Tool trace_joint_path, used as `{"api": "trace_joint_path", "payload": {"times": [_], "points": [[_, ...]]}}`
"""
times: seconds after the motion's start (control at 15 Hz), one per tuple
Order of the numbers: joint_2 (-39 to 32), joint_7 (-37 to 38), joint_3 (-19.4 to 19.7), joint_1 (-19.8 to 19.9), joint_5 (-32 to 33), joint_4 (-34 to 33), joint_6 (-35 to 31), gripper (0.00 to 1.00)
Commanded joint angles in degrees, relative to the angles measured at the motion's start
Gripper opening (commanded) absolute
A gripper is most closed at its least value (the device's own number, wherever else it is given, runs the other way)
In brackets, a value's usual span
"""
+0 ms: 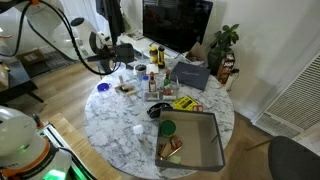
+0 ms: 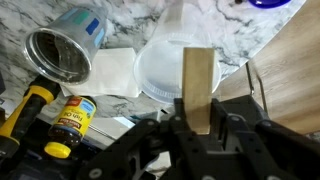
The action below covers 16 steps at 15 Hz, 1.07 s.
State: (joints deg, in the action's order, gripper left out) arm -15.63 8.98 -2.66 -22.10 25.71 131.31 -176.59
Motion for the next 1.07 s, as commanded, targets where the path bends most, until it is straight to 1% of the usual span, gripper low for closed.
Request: {"api": "trace_joint_path", "payload": {"times": [0.0,0.13,0.33,0.47,0.73,0.93,1.0], "points": [[-5.2,-0.6,0.6,1.2,0.2,-1.6,-6.1,0.07],[-7.1,-0.5,0.8,1.5,0.3,-2.7,-8.7,0.07],[-9.2,-0.4,0.9,1.5,0.1,-4.2,-10.6,0.07],[-10.6,-0.3,1.4,1.2,0.0,-5.4,-11.0,0.07],[-13.4,-0.2,3.7,-0.3,0.1,-8.1,-10.9,0.07],[-15.0,-0.4,3.7,-0.3,0.3,-9.6,-11.3,0.07],[-15.6,-0.6,3.0,0.2,0.3,-10.0,-11.6,0.07]]}}
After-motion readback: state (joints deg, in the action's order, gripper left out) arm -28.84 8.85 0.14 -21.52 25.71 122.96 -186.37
